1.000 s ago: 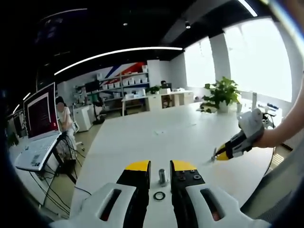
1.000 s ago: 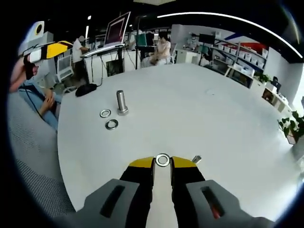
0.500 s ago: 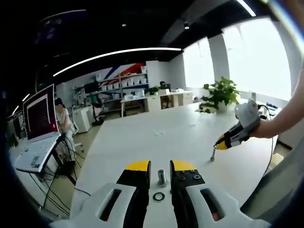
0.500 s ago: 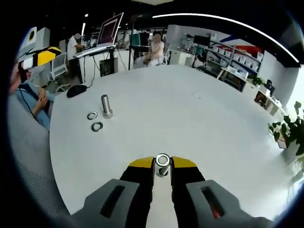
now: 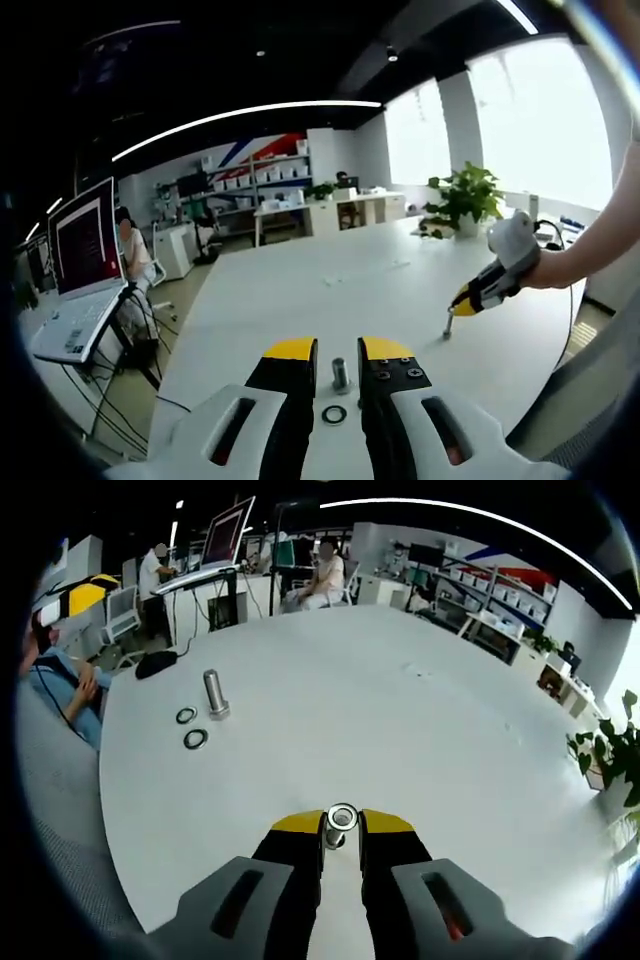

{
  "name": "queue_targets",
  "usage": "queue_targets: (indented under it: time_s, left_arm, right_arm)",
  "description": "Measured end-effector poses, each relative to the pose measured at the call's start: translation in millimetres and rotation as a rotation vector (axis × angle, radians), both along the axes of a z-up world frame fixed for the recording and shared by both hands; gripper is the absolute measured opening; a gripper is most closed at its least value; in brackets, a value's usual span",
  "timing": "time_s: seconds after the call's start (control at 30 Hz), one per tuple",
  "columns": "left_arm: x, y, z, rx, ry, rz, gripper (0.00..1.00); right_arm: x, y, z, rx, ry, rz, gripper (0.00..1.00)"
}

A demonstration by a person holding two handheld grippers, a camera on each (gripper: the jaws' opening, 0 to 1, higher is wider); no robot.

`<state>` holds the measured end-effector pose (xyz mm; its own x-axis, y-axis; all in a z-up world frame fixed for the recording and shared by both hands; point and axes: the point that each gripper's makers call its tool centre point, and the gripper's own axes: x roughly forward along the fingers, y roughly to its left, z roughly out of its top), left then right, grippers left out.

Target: Place the washer onto the threaded stud by aligning its center hole with the stud, sliding it down to the base, and recovering from edge contact or off-axis alignment until the washer reaches the visible bottom stop.

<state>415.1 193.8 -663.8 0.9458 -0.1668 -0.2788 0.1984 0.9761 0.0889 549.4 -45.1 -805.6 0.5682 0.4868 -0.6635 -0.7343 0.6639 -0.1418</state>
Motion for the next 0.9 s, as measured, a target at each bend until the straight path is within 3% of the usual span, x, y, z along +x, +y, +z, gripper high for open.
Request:
queue_targets:
  time_s: [0.6,0.9]
  left_arm:
    - [0.9,1.1,-2.5,0.007,0.010,0.005,0.14]
    - [0.4,1.7,-2.9,0.008,0.012,0.009,0.14]
  right_arm:
    - [-2.6,0.8,-10.7,0.007,0.062,-0.005,0.15]
    - [-3.9,1.0,-7.1,0.016,0.053,0.004,0.16]
